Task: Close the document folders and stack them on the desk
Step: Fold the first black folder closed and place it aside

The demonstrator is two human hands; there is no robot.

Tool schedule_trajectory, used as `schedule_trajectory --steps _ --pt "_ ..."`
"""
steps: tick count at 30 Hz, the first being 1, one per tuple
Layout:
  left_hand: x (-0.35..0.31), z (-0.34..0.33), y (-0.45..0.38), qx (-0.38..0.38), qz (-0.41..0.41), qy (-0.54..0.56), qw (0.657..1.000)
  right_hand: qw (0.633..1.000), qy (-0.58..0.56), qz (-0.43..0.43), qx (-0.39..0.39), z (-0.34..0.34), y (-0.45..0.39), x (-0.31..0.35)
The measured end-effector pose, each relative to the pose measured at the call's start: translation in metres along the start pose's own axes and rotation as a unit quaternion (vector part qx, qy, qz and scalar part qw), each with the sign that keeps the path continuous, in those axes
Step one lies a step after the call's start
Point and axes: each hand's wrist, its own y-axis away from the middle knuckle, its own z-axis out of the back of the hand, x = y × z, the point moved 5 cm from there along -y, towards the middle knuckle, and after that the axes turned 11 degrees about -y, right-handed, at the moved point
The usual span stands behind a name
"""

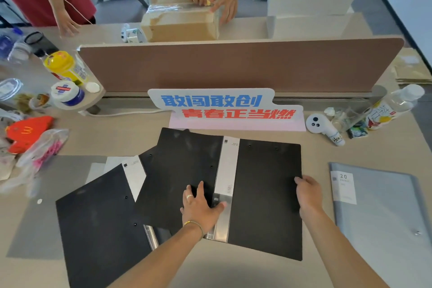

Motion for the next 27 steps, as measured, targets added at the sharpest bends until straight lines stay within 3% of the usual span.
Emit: schedule_trajectory --steps 12,22,27 --pt "-0.001 0.070 0.022 -0.079 0.001 0.123 0.989 0.964 -0.227 -0.086 0.108 -0.007 0.042 0.002" --pt "0.045 0.192 0.072 -0.119 -0.046 0.249 0.960 0.901 -0.316 -0.136 0.264 -0.141 0.129 0.027" --pt "0.091 0.230 0.091 -0.191 -0.042 0.241 0.951 0.898 -0.302 -0.087 0.309 -0.202 0.175 0.037"
